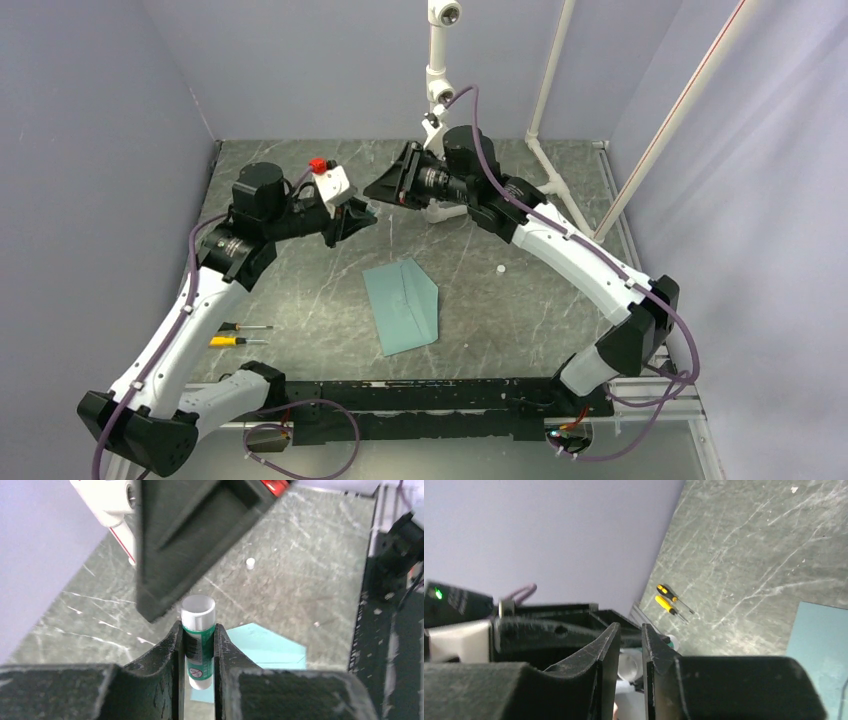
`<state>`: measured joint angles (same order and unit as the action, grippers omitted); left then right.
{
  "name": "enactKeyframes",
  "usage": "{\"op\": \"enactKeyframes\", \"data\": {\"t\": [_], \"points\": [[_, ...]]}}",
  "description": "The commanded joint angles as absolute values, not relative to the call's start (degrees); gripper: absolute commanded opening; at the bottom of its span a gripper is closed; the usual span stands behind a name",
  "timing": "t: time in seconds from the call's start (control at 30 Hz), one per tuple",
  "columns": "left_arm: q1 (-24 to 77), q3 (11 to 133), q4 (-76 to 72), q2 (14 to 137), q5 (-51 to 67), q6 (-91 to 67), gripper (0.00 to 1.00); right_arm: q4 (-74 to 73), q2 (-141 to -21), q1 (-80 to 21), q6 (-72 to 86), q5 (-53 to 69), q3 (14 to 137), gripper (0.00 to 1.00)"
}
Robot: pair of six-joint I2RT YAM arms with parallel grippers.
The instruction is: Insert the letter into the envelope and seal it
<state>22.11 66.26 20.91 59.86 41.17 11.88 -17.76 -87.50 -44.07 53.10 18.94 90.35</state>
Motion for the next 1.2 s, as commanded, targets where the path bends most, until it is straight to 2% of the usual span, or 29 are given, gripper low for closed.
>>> {"op": "enactKeyframes", "data": {"t": [0.0,0.07,0.1,0.17,0.2,0.33,0.53,0.7,0.8,1.0,1.17], "points": [[22.1,67.9,22.9,58.7,40.5,29.0,0.03,-14.3,-86.8,-43.4,61.4,14.8,94.9,0.02],[22.1,69.9,27.6,59.9,41.7,29.2,0.02,-12.0,-85.8,-43.4,55.7,17.3,94.4,0.34],[22.1,70.9,30.1,60.4,43.5,29.1,0.02,-11.1,-84.5,-42.9,51.4,18.7,93.3,0.47],[22.1,72.6,34.8,61.4,47.8,28.9,0.03,-8.5,-81.4,-41.8,43.4,23.6,88.5,0.62],[22.1,73.5,37.3,61.9,50.2,28.8,0.03,-7.6,-79.6,-41.3,38.6,25.4,86.0,0.63],[22.1,75.9,44.8,62.8,60.4,28.8,0.02,-6.5,-70.9,-40.9,16.3,36.0,76.9,0.64],[22.1,76.3,47.4,62.6,68.4,29.7,0.02,-8.5,-65.2,-41.0,-4.4,52.4,74.0,0.61],[22.1,76.7,48.3,63.1,70.8,30.3,0.02,-5.7,-66.8,-41.2,-8.8,59.2,74.8,0.52],[22.1,76.6,47.9,63.4,72.0,30.3,0.02,-6.3,-69.4,-42.2,-11.0,60.9,77.2,0.52],[22.1,76.9,48.5,64.1,73.0,31.0,0.02,-11.7,-74.4,-44.1,-17.5,62.2,82.6,0.59],[22.1,76.8,47.8,64.2,72.8,31.2,0.02,-14.8,-76.6,-44.7,-19.5,64.0,84.8,0.52]]}}
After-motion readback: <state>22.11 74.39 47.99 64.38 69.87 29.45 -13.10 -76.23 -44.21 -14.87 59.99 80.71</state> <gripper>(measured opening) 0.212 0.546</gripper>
